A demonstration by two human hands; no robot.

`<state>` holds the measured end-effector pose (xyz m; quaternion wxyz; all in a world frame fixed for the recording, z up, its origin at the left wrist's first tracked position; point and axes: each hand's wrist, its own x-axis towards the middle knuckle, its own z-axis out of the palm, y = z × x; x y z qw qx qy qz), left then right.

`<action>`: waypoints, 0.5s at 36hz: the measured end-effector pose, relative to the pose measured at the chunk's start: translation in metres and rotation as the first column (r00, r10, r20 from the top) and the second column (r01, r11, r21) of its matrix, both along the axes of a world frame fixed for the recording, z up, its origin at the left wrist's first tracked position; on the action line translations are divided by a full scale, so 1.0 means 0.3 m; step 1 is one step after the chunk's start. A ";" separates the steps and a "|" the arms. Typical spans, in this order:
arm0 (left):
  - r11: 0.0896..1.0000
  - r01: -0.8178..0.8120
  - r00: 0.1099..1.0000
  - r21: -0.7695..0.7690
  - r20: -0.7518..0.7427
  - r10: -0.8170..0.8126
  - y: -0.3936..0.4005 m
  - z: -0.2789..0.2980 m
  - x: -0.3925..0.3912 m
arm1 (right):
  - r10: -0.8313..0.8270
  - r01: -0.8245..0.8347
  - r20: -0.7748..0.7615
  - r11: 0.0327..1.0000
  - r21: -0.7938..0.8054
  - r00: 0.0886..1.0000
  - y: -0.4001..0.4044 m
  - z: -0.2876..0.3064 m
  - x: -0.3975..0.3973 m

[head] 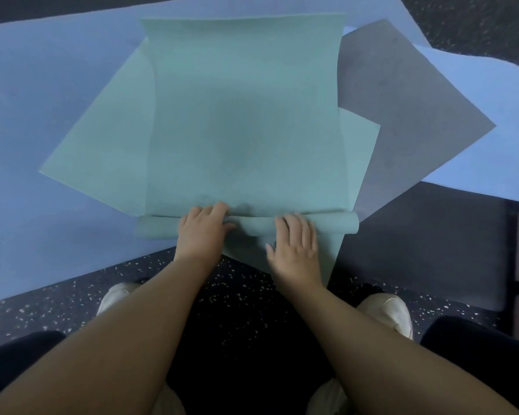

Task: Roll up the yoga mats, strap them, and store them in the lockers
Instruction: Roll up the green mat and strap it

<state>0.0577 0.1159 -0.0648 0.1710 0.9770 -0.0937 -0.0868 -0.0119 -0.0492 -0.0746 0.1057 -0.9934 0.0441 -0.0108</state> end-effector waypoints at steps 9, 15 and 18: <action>0.995 0.085 0.967 -0.055 0.245 -0.070 -0.027 -0.022 -0.020 | 0.153 -0.133 -0.424 0.988 0.078 0.893 -0.057 0.055 0.109; 0.982 0.186 0.916 0.045 0.354 -0.190 -0.009 -0.062 -0.061 | 0.138 -0.111 -0.498 0.990 0.083 0.856 -0.054 0.064 0.136; 0.971 0.217 0.914 0.102 0.328 -0.239 -0.023 -0.053 -0.059 | 0.144 -0.123 -0.490 0.990 0.075 0.860 -0.055 0.059 0.138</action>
